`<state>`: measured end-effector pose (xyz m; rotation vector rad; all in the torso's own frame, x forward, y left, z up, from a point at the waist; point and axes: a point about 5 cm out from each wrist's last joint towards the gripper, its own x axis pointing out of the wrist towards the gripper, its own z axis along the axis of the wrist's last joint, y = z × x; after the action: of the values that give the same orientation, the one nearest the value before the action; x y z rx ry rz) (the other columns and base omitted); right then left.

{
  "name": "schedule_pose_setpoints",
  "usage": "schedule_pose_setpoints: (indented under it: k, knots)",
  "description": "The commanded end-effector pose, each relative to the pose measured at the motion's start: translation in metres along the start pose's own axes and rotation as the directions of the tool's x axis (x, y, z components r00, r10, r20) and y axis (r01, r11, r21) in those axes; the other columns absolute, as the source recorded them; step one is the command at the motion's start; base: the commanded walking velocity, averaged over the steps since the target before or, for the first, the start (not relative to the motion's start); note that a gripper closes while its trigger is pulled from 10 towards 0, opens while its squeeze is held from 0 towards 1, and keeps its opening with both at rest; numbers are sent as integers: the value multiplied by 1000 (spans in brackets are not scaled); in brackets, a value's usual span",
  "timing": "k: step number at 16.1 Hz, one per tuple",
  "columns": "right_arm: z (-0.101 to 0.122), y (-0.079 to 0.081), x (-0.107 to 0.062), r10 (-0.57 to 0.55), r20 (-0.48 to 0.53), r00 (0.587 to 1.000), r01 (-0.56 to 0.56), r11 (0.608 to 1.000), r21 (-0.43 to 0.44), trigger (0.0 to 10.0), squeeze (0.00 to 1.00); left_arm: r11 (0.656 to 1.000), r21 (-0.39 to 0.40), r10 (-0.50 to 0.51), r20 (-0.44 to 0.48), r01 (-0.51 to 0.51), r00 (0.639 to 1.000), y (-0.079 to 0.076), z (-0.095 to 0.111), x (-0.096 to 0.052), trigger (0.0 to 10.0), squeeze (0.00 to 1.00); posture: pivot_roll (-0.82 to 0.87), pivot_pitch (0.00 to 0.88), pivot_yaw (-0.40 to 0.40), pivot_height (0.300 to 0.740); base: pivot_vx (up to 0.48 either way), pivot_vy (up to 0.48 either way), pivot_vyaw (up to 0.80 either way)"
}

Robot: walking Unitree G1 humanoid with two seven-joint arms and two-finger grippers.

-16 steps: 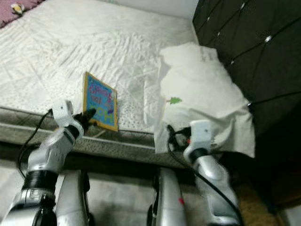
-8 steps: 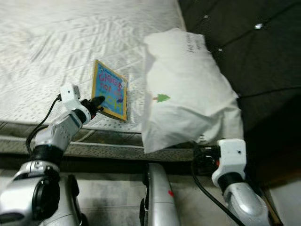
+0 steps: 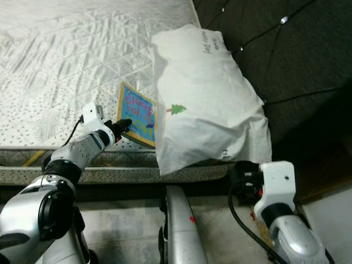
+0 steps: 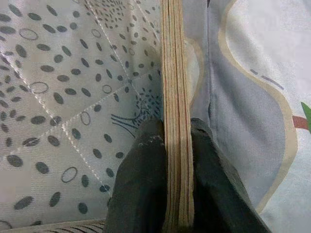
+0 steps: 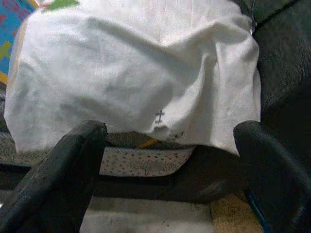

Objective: Clean up the room

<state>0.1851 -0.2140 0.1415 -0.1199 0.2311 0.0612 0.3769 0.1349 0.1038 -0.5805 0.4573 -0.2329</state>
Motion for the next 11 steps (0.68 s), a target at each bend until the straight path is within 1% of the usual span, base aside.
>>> schedule_pose_setpoints:
  k: [1,3,4,5,6,8,10,11]
  knots:
    - [3,-1,-1,-5,-2,1000,5,1000,-17,10000,0,999,1,-36,-77,36,996,-9,-16,4,10000,0,-353,152,-190,552,0,0,0]
    - [2,-1,1,-6,-4,1000,6,1000,-16,10000,0,1000,4,-20,-102,20,995,-5,-20,4,10000,0,-349,143,-183,552,0,0,0]
    - [2,-1,1,-7,-4,1000,7,1000,-15,10000,0,1000,10,-11,-113,12,994,-2,-21,3,10000,43,-349,139,-180,552,0,0,0]
    - [2,-1,3,-9,-3,1000,9,1000,-13,10000,0,1000,12,-7,-115,9,993,-1,-21,2,10000,443,-346,132,-179,552,0,0,0]
    - [2,-1,4,-9,-1,1000,9,1000,-12,10000,0,1000,19,0,-116,3,993,2,-20,1,10000,1000,-345,130,-178,552,0,0,0]
    - [3,1,9,-7,7,1000,7,1000,-10,10000,0,999,29,20,-92,-17,996,8,-9,-1,10000,1000,-343,138,-179,552,0,0,0]
    - [5,0,12,-9,17,1000,10,1000,-10,10000,0,997,59,50,-67,-46,997,13,0,-3,10000,1000,-337,122,-174,552,0,0,0]
    - [5,0,13,-11,18,1000,11,1000,-10,10000,0,997,52,57,-51,-54,997,16,5,-4,10000,1000,-337,120,-173,552,0,0,0]
